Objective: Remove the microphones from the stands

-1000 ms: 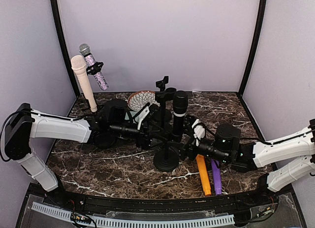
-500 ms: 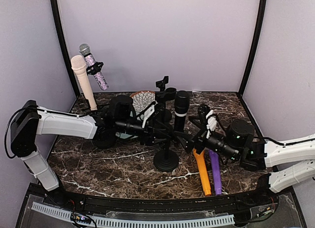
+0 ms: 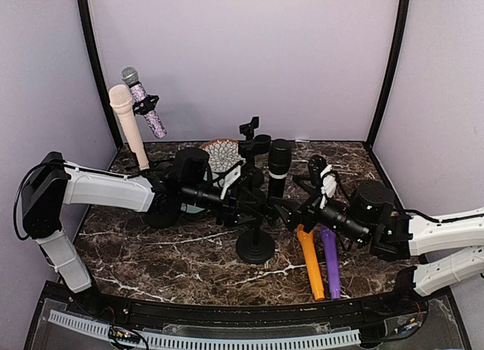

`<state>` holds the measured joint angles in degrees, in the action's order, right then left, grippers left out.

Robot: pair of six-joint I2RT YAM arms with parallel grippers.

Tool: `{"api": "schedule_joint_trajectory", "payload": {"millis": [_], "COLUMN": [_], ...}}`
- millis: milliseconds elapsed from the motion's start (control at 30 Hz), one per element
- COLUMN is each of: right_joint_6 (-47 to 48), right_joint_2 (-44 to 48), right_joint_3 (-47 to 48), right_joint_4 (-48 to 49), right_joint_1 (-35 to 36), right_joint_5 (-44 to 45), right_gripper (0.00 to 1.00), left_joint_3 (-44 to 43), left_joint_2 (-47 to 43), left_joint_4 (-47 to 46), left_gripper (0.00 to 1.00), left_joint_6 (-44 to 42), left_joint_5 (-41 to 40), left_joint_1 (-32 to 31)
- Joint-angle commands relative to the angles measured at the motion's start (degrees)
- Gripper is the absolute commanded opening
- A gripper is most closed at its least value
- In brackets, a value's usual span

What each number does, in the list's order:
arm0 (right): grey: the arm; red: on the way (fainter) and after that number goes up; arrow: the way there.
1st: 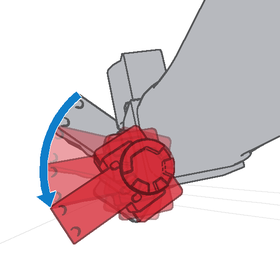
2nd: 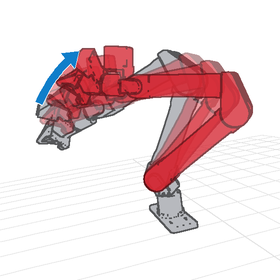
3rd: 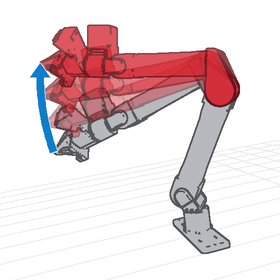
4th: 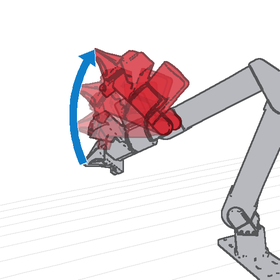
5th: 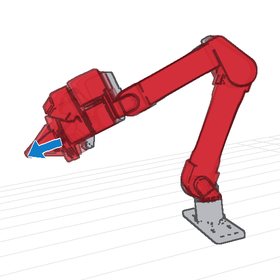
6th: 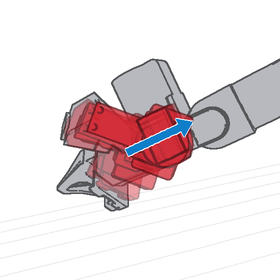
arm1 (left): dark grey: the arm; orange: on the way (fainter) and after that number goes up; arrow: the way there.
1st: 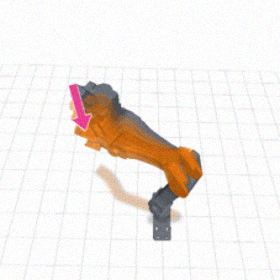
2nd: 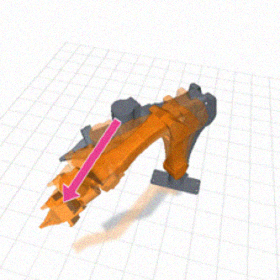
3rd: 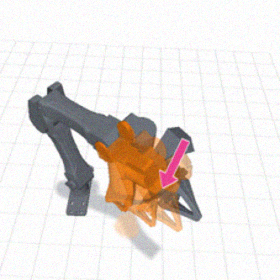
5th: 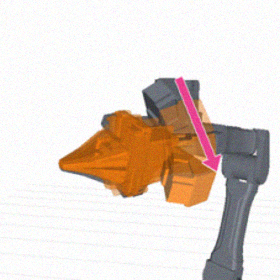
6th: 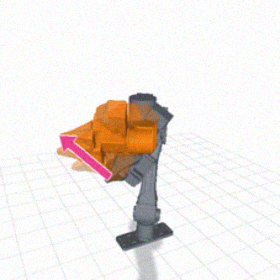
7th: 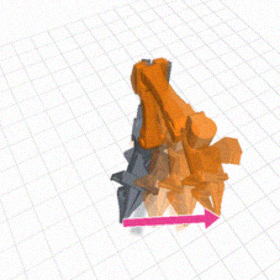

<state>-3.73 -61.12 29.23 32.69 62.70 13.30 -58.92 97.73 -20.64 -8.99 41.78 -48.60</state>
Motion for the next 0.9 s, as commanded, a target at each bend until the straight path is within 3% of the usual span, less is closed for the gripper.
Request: {"api": "schedule_joint_trajectory", "payload": {"millis": [0,100,333,567,867], "right_joint_6": [-0.8,-0.8,-0.8,-0.9,-0.3], "right_joint_2": [-0.1,-0.5,-0.7,-1.3,-3.7], "right_joint_3": [2.0,2.5,3.3,4.1,6.8], "right_joint_4": [1.5,1.5,1.4,1.4,2.2], "right_joint_1": [-0.4,-0.5,-0.5,-0.5,-0.5], "right_joint_5": [-0.2,-0.5,-0.9,-0.9,-1.1], "right_gripper": [0.93,0.93,0.93,0.93,0.92], "left_joint_3": [-1.1,-1.7,-2.4,-0.8,4.6], "left_joint_2": [0.5,1.2,2.0,0.5,-4.9], "left_joint_4": [-0.2,-0.8,0.8,-0.9,-2.6], "left_gripper": [0.54,0.49,0.49,0.32,0.14], "left_joint_6": [-0.8,-0.5,-1.7,-1.6,-1.1], "left_joint_5": [1.5,1.9,1.1,-1.4,-12.7], "left_joint_1": [0.2,0.2,0.2,0.2,0.2]}}
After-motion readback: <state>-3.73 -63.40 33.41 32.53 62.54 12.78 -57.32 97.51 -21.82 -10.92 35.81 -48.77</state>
